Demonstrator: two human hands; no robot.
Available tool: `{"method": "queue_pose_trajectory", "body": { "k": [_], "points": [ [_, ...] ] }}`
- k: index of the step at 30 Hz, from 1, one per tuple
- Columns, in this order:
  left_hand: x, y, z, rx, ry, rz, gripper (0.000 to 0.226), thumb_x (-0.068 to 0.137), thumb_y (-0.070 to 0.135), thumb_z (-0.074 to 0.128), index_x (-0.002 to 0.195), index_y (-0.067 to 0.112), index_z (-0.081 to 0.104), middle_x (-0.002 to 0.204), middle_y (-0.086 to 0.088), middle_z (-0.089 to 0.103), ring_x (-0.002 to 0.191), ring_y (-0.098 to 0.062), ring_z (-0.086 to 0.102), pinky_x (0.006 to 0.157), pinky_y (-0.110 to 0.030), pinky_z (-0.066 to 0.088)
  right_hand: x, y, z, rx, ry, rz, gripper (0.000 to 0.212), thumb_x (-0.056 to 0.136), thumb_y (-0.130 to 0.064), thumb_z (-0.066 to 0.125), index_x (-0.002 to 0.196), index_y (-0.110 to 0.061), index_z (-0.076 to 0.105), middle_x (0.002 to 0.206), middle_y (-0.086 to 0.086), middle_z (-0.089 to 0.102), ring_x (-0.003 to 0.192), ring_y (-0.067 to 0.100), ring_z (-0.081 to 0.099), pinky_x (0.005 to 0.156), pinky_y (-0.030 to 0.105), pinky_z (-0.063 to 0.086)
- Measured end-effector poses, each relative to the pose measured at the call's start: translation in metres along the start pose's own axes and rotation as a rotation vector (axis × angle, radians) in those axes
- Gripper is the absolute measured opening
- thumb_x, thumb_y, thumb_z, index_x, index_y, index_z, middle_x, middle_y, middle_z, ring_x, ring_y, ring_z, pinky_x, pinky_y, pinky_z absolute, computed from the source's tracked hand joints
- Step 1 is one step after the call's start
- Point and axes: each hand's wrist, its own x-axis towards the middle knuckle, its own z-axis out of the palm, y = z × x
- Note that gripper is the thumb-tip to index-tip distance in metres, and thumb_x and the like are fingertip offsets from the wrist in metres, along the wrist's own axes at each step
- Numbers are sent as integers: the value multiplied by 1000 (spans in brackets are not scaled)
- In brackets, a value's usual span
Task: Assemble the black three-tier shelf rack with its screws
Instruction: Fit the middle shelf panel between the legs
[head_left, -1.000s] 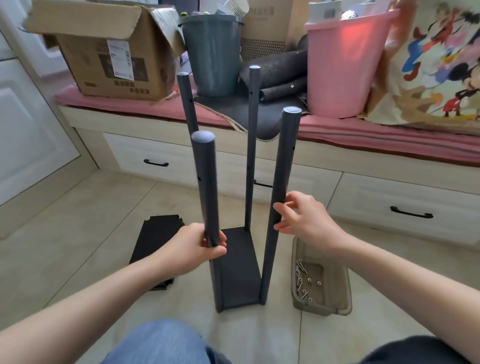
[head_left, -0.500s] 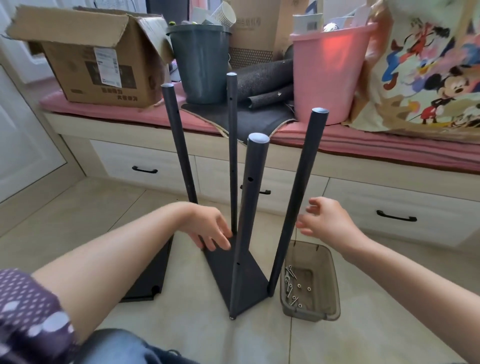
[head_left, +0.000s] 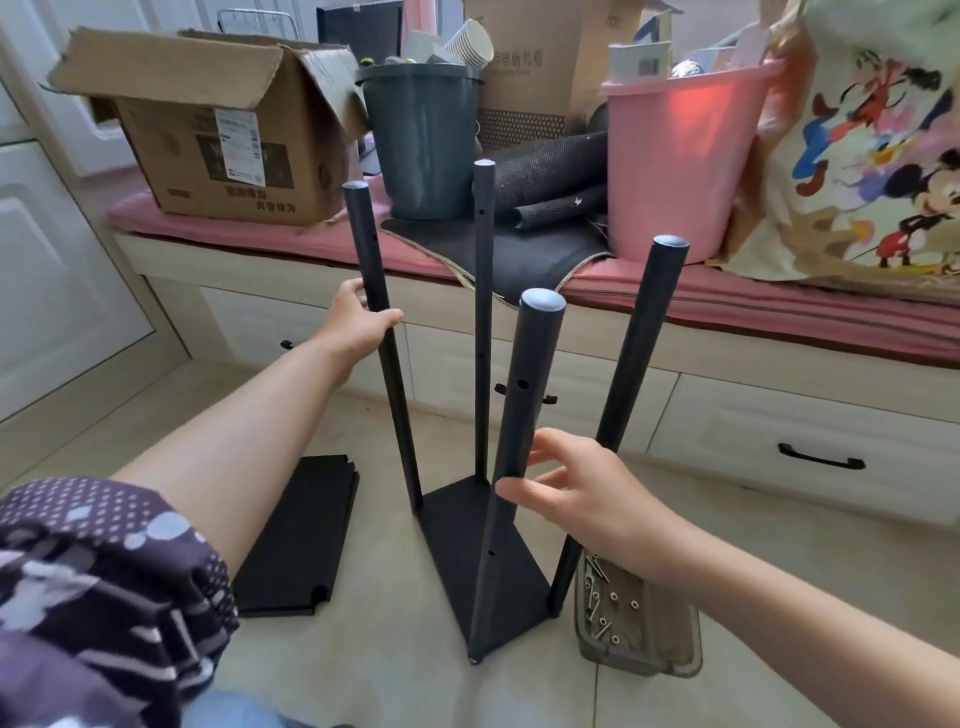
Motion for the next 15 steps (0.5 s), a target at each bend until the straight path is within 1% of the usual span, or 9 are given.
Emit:
{"method": "queue_pose_trajectory", "body": {
  "k": [2,3,5,6,8,10,11,13,15],
  "points": [
    [4,-1,4,-2,-4,27,62,98,19,66,151,18,33,127,-2,52,113,-20,52,94,-33,44,1,1,4,4,-10,-26,32,90,-44,66,119,-31,62,110,-18,65,91,-7,65,69,6,49],
    [6,-3,7,-4,3,40,57,99,18,65,149,16,36,121,-2,54,110,-20,54,90,-30,44,1,2,6,-8,-13,-36,29,91,-43,64,118,-30,63,107,-19,65,91,-11,63,68,3,46],
    [7,-9,10,-2,28,73,42,99,14,63,138,13,45,104,3,56,103,-18,56,77,-19,43,1,4,8,-48,-1,-42,26,94,-43,60,116,-30,64,102,-22,63,89,-14,60,67,1,44],
    [7,-11,10,6,42,90,34,100,12,62,131,12,49,99,5,55,102,-18,57,73,-17,42,2,5,9,-70,10,-44,25,95,-43,58,116,-30,63,101,-22,62,88,-12,60,67,2,45],
    [6,-14,7,16,67,103,24,100,11,60,122,13,51,95,7,54,105,-22,58,77,-22,44,5,8,6,-108,33,-48,25,96,-43,56,116,-29,62,101,-20,61,85,-8,62,68,4,45],
    [2,-16,-3,27,89,82,21,101,12,60,119,17,49,95,6,54,106,-23,58,84,-30,45,8,11,0,-109,74,-29,25,97,-40,54,118,-28,60,99,-20,61,82,-5,63,68,8,48],
    [-1,-16,-9,43,103,68,21,101,13,60,117,19,48,96,6,54,106,-23,57,86,-32,45,9,12,-4,-94,101,-9,26,98,-39,54,119,-26,59,99,-18,62,83,-2,64,70,12,51],
    [-10,-17,-21,88,132,48,21,100,15,60,114,21,46,96,6,54,106,-24,57,87,-36,45,11,15,-12,-54,159,36,23,100,-34,53,119,-22,59,100,-10,65,82,5,68,77,25,57],
    [-22,-17,-33,126,135,38,20,99,16,62,112,19,48,97,2,57,107,-27,59,91,-41,48,11,17,-17,-16,206,78,18,101,-29,53,115,-19,59,97,-4,67,79,12,70,79,36,60]
  ]
}}
